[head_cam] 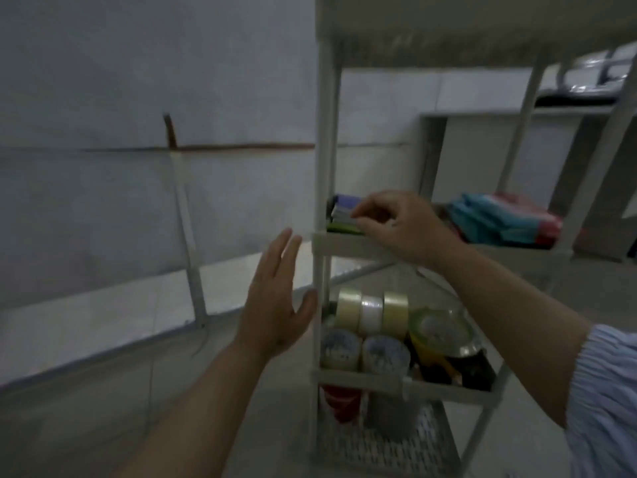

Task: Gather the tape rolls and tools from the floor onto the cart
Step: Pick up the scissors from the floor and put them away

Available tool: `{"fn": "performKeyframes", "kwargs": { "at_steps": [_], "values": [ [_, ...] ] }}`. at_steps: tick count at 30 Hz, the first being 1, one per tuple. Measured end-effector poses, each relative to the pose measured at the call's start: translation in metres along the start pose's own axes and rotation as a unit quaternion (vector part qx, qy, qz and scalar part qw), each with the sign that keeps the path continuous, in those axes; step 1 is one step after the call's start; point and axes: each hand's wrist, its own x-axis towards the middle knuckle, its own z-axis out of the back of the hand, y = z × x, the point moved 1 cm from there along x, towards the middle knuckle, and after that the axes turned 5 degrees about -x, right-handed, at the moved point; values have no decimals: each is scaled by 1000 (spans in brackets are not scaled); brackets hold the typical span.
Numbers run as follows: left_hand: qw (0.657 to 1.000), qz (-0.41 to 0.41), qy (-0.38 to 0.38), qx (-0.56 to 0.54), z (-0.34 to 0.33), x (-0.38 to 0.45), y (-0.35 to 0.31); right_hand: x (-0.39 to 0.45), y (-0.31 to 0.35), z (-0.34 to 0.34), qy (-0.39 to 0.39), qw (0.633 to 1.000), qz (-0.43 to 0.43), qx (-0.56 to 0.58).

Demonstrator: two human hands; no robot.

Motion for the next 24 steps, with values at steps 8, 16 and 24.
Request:
{"fn": "performKeyframes", "kwargs": {
  "at_steps": [8,16,24],
  "values": [
    [972,226,63,-10,3,-121,53,-65,19,-121,25,995,91,-41],
    [904,399,151,-9,-12,-250,89,-157,-10,-276,250,968,-17,8],
    [833,427,352,-18,-62,-350,74,-283,-39,-339,384,907,-173,-28]
  ]
}}
